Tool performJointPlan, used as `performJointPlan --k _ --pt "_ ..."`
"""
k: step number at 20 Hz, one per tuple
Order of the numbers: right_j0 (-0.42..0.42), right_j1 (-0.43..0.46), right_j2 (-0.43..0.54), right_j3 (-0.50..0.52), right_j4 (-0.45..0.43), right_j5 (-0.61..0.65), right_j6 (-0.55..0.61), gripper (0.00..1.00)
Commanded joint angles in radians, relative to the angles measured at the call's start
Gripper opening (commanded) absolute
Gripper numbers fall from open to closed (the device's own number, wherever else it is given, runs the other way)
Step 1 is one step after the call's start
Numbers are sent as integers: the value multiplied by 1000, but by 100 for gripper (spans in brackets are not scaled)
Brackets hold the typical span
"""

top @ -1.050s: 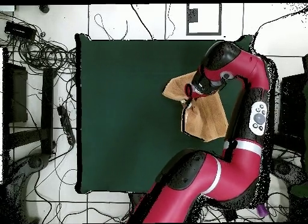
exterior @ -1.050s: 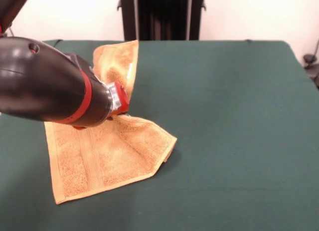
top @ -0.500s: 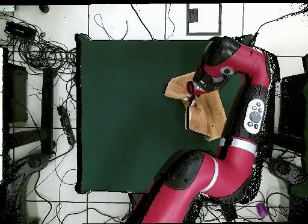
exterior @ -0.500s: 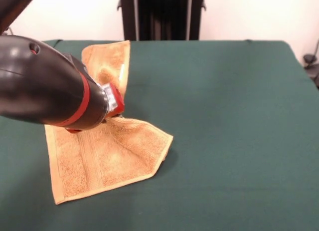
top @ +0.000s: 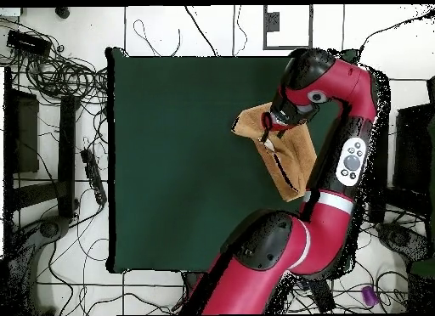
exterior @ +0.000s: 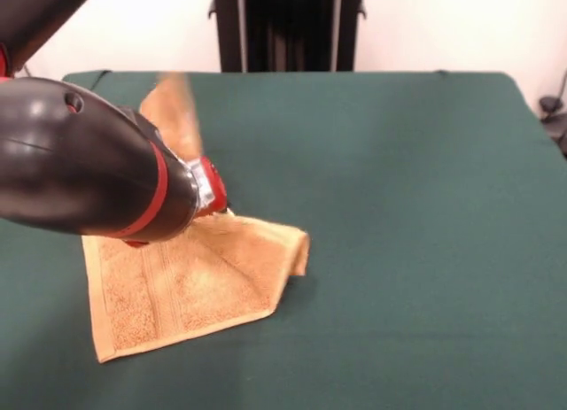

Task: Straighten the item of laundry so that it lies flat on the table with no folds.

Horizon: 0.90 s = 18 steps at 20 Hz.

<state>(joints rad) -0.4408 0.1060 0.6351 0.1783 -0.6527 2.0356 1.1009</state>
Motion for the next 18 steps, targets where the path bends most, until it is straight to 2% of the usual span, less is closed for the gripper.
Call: performJointPlan --k 1,12,15,17,18 --pt "-16 -11 242 53 -98 -9 -248 100" --pt "-37 -28 358 57 -242 7 -276 100" --pt "-50 -31 365 73 -240 1 -242 100" --pt "-67 -39 318 119 -155 -74 -178 100" --pt "-80 -57 259 175 -77 -143 -125 100"
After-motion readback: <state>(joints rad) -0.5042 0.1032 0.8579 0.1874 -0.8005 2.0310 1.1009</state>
